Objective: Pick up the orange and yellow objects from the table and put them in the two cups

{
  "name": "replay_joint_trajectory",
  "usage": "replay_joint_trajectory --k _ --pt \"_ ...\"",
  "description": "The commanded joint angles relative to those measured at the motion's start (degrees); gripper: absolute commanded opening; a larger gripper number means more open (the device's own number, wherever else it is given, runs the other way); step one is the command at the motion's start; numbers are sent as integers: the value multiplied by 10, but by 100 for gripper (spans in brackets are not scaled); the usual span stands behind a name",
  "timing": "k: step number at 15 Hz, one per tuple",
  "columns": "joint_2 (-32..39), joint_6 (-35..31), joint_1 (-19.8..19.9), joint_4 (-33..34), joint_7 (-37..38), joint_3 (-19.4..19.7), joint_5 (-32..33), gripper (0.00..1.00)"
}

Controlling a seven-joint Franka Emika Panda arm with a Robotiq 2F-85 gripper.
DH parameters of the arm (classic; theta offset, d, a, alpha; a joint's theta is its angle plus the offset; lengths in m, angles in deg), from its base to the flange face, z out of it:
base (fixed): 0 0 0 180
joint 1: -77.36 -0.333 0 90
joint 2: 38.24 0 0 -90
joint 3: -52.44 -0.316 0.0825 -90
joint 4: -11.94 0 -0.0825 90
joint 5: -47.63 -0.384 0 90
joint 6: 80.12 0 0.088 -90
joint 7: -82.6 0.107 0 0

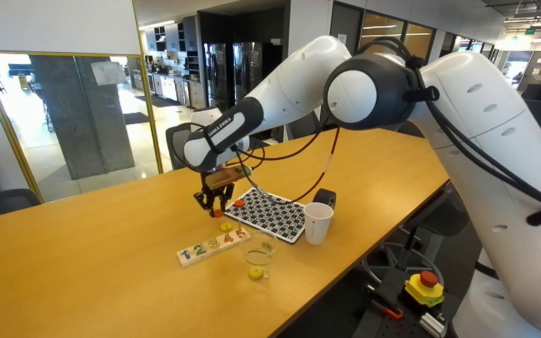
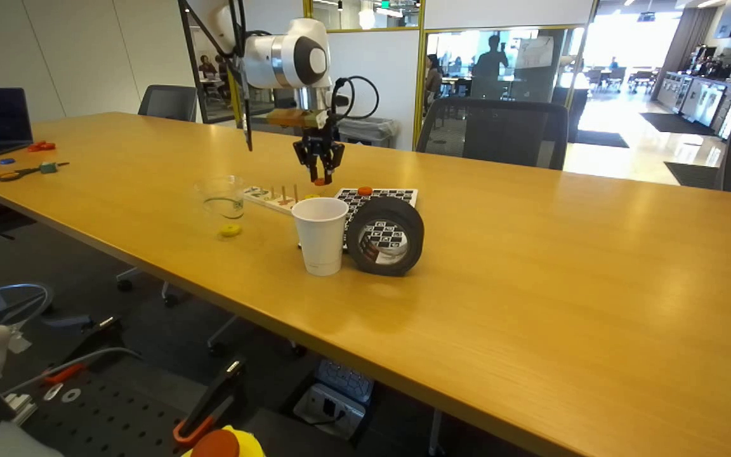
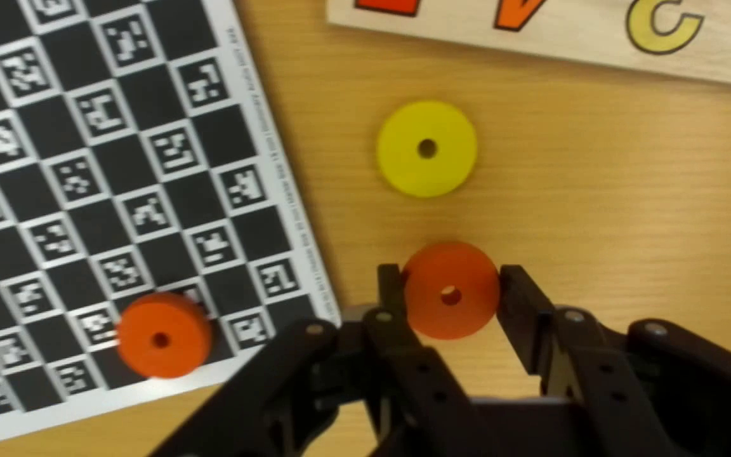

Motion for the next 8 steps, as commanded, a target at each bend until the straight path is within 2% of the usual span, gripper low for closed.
replay_joint_trajectory --k 1,4,8 --pt "-109 -32 13 -107 16 27 7 22" --pt "-185 -34 32 -179 12 42 7 22" --pt "-280 7 61 -267 -11 46 2 22"
